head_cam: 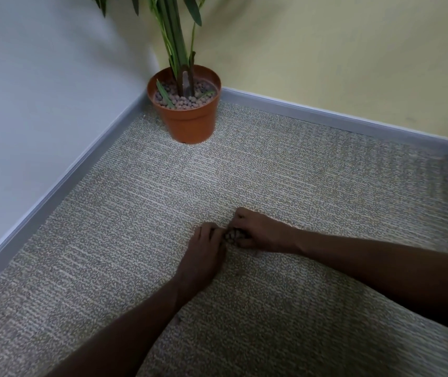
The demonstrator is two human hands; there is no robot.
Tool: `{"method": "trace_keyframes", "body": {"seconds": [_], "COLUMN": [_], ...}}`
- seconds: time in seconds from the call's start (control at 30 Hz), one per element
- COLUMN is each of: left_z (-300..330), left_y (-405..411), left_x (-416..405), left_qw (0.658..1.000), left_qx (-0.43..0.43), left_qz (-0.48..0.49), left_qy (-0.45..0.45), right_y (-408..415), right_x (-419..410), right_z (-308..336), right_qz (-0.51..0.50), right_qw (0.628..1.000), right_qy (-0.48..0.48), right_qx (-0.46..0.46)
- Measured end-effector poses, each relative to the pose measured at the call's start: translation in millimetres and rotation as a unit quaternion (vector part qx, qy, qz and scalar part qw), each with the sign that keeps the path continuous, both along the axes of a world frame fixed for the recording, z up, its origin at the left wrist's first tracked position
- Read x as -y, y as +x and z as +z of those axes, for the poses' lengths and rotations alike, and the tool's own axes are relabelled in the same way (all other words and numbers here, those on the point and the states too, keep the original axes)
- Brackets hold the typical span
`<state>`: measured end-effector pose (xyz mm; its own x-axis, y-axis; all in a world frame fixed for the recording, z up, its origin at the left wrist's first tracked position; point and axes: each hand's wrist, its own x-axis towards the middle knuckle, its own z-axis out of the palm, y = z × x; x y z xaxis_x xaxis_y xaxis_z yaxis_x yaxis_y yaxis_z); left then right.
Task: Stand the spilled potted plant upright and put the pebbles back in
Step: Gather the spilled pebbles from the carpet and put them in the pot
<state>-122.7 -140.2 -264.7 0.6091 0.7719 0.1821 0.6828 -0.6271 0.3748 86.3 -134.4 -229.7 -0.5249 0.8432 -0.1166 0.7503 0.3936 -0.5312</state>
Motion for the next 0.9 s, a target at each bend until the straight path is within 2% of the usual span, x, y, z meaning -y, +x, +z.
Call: {"method": "trace_keyframes", "body": {"seconds": [0.37,0.63,0.77,0.9], "left_z": [-0.4,11.7,4.5,14.2], "left_y": [-10.6,-15.4,-17.4,-17.8], "left_x": [-15.8,-22.8,-26.5,-24.3], "left_qw": [0.998,0.988,0.985,0.993], "left_qx": [-0.060,-0.137,-0.158,-0.107], "left_qz": [-0.010,-0.047,-0.061,-0.032], "left_qy": [-0.015,0.051,0.044,0.028], "right_y": [-18.6,-14.1,-13.2,-8.6], "right_x": [2.3,-10.5,-17.6,-23.9], "right_z": [-4.7,5.3,12.3,18.8], "right_qz": [-0.050,-0.075,-0.113,-0.179], "right_qw": [0.996,0.997,0.992,0.971], "right_qy": [0.062,0.004,-0.029,-0.120], "right_qx": [0.046,0.010,-0.052,-0.101]}}
